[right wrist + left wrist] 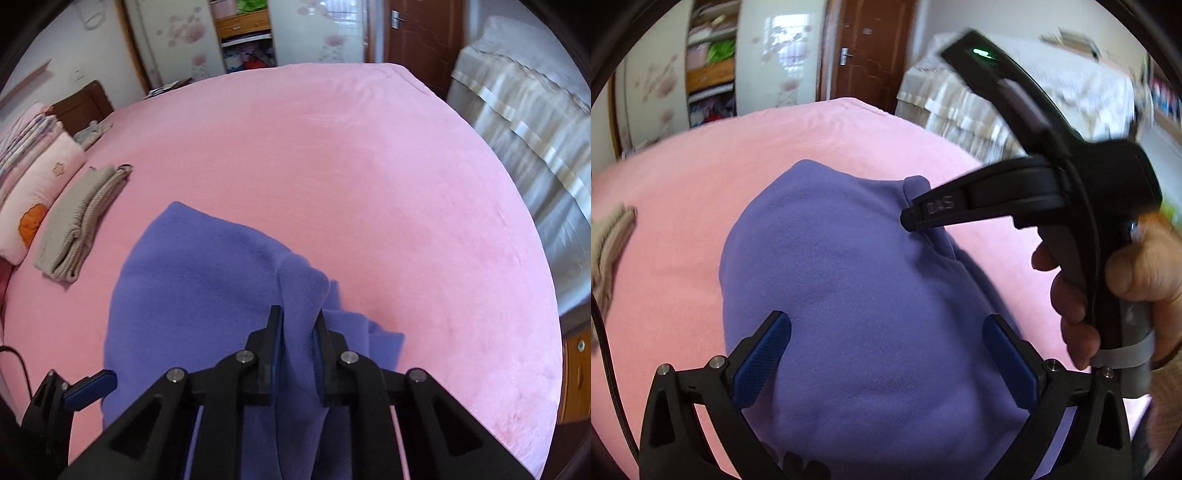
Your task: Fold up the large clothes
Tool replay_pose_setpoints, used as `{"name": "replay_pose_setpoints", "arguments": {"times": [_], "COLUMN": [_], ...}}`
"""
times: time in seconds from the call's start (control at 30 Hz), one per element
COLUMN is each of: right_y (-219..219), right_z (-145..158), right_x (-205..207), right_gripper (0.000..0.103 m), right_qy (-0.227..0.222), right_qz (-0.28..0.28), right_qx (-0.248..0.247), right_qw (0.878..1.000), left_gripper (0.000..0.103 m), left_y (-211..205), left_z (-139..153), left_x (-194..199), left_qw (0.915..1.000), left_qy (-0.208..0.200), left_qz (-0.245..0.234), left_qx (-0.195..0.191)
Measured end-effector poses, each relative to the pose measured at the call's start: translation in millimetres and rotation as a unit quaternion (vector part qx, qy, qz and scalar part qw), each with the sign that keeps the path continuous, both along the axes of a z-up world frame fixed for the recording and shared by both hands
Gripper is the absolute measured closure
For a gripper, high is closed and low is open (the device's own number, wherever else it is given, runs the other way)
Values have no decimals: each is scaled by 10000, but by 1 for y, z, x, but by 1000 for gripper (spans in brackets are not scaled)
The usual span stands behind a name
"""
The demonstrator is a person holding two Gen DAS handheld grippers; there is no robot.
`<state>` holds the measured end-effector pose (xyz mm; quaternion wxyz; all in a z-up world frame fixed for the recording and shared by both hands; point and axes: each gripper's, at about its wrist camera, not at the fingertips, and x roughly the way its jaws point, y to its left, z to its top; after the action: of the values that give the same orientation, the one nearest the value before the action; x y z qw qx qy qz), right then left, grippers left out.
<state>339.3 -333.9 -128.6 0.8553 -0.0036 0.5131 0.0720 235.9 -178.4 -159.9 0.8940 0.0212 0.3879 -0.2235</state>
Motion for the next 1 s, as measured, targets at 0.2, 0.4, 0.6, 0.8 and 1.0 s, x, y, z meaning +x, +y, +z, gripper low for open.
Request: {"name": "replay_pose_setpoints", "arguments": {"times": [0.2, 0.4, 0.6, 0.8, 1.0], "right_y": [6, -9, -17, -20, -22], "right_z": [-40, -47, -50, -57, -60], "right_x": [-1, 6, 3, -1, 0], "right_gripper": [91, 90, 86, 79, 76], "right_qy": [21, -7, -184, -393, -418], "right_qz": [-13, -191, -390, -550, -620], "right_qx": [-242, -128, 17, 32, 162], "right_qw": [9997, 9997, 9991, 9977, 9971], "left_gripper": [1, 1, 3, 11, 6], "left_y": [-5, 45, 85, 72, 80], "left_z": [-14, 18, 11, -27, -48], "left_x": [-4, 22, 61, 77, 86], "left_qw": [9997, 9896, 9863, 9873, 9796], "left_qy": [-170, 480, 784, 1210, 1445], "left_qz": [-110, -214, 642, 675, 777], "left_qx": [157, -1338, -1302, -773, -1164]}}
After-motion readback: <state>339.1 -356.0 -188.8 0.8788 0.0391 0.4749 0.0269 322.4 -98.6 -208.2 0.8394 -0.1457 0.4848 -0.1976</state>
